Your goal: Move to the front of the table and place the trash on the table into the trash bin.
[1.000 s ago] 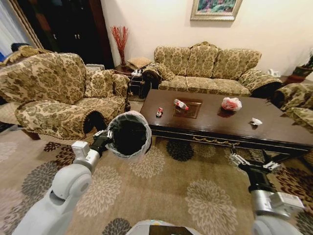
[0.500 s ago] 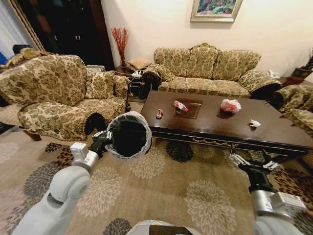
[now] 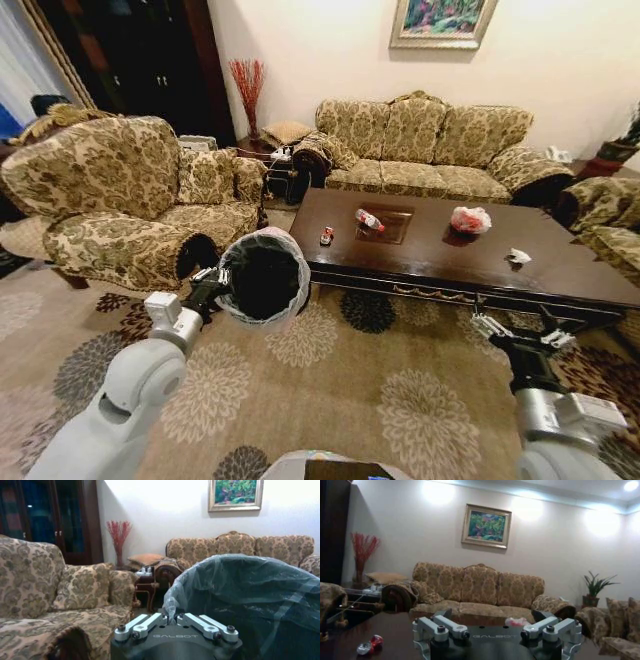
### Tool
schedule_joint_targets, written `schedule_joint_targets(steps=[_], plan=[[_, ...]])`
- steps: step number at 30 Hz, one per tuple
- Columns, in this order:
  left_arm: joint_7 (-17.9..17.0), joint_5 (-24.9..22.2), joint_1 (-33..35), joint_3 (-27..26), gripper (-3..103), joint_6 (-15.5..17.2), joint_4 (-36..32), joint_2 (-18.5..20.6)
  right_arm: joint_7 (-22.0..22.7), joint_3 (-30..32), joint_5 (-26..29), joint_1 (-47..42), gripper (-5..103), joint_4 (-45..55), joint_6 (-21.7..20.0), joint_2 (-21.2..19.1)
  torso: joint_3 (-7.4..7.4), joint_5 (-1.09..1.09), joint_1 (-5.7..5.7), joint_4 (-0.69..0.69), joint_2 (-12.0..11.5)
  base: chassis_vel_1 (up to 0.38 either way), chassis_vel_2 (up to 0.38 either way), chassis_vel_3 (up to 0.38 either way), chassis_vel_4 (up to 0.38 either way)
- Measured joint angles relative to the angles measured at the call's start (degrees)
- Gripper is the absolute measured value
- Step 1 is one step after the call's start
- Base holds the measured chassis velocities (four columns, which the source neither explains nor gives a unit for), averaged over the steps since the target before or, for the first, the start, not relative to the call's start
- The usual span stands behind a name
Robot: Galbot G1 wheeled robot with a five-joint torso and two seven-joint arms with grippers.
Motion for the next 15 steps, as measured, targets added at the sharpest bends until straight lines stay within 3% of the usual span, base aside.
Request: schedule_joint_targets(steps=[15], plan=[[0.78,1.93,1.82,0.12,4,-0.02,0.03,-0.59,0.05,0.03,0.75,-0.09,100,-0.05,0.23,-0.40,1.72,0.01,1.37,0.01,3.12,0.008,0.006,0.008,0.012]])
